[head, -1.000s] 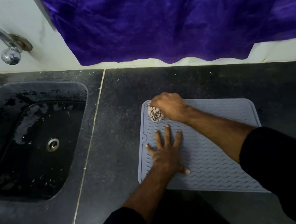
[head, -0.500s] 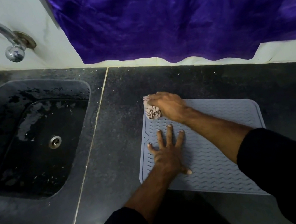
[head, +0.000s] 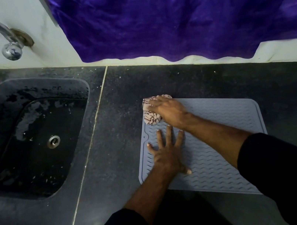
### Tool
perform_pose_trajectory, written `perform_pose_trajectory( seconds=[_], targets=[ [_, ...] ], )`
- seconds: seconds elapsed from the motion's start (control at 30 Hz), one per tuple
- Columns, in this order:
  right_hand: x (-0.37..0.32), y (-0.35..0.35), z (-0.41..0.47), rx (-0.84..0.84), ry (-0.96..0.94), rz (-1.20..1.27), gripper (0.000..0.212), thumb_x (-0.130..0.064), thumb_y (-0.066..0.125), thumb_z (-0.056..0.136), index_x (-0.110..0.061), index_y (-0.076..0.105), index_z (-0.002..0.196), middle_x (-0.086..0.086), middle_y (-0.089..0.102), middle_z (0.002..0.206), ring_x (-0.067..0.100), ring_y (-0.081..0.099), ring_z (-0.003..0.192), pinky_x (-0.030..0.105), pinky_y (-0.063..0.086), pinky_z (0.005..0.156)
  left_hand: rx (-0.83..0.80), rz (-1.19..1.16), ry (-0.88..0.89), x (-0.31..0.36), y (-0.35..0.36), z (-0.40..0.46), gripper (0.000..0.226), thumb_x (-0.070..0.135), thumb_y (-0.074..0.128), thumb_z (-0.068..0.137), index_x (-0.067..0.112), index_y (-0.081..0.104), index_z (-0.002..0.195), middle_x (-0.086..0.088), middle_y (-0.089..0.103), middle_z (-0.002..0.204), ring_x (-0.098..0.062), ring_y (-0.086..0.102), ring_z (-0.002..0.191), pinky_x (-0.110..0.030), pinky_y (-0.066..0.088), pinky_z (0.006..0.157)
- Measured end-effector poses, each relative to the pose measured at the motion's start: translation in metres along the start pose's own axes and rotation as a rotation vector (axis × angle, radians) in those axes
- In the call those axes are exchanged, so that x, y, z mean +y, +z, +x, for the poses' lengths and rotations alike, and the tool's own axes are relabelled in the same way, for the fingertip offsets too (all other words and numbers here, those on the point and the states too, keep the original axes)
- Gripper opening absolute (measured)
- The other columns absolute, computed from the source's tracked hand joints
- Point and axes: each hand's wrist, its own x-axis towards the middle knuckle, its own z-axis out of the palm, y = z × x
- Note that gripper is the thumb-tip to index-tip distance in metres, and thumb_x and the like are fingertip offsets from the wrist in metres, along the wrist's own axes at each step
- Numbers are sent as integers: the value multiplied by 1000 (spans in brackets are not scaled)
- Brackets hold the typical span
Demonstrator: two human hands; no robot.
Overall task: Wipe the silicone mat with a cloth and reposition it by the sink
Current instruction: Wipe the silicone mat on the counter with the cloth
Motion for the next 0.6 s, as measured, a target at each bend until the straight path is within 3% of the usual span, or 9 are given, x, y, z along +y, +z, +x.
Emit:
perform_pose_trajectory(
  seconds=[0.17,0.23,0.3,0.37,0.43,0.6],
  targets=[
    [21,-4,-8,52,117,-6,46,-10,63,83,-19,58,127,3,56,135,24,50,125,38,41,105,27,-21,8,-1,2,-1,134,53,80,66,37,-27,145,-1,-48,144,-37,-38,134,-77,-7,102],
    [19,-3,-11,49,79,92,51,-13,64,84,-22,53,133,0,50,142,21,44,130,35,36,110,30,-19,11,0,2,0,134,53,80,66,37,-27,145,-2,-47,145,-37,-39,134,-77,-7,102],
    [3,1,-11,11,-15,192,47,-22,52,94,-24,44,140,-4,40,149,18,33,138,32,25,115,22,-13,3,0,1,0,131,55,78,68,35,-26,146,-3,-43,148,-37,-39,134,-77,-7,102],
    [-10,6,-11,-57,-60,160,43,-31,38,100,-27,37,143,-9,31,154,19,23,143,34,17,117,2,-11,-5,1,2,0,129,55,77,69,33,-23,148,-6,-37,152,-36,-38,135,-76,-8,102],
    [-9,6,-13,-80,-75,88,43,-33,35,101,-28,36,144,-9,29,154,20,22,143,35,16,116,5,-12,-6,0,1,-1,129,55,77,69,33,-22,148,-6,-36,153,-36,-35,137,-76,-7,103],
    [5,-19,-13,-123,-17,-9,40,-27,51,94,-21,52,133,3,56,135,24,49,126,40,42,104,48,-38,7,0,1,-5,131,53,78,68,36,-24,147,-4,-39,151,-37,-34,137,-76,-6,103]
  ],
)
